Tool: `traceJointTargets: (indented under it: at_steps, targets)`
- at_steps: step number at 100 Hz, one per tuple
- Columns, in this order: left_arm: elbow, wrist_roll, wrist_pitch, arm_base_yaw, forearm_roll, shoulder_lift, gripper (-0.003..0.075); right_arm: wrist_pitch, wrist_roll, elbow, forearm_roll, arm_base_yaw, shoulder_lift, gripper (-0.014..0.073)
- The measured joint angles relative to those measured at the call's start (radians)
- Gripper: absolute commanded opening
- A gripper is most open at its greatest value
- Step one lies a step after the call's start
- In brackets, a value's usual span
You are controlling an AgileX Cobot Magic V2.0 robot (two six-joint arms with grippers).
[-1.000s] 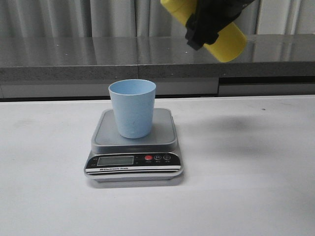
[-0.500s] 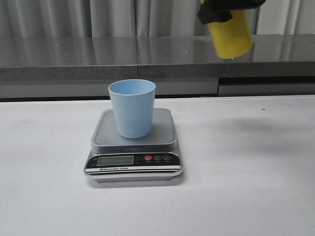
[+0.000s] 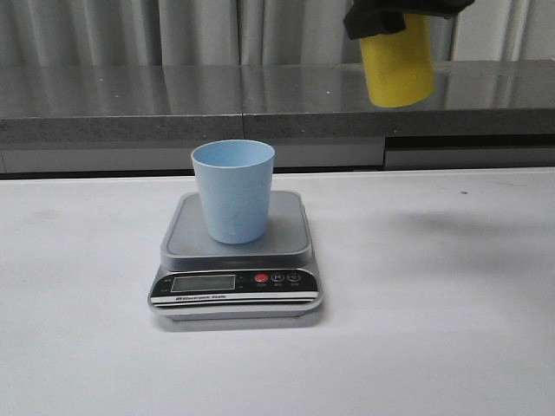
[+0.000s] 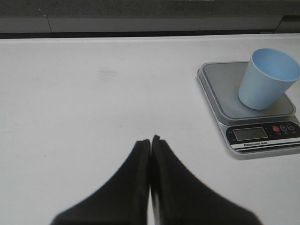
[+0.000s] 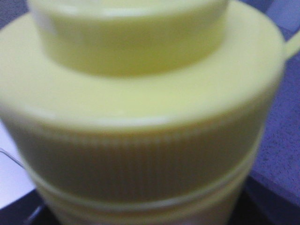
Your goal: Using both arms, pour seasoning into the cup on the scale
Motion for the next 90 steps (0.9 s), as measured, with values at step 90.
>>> traceJointTargets:
  at_steps: [90]
  targets:
    - [0.0, 0.0, 0.0, 0.0, 0.0, 0.0, -0.002, -0.476, -0.88, 0.398, 1.06, -0.018, 0.149, 0.0255]
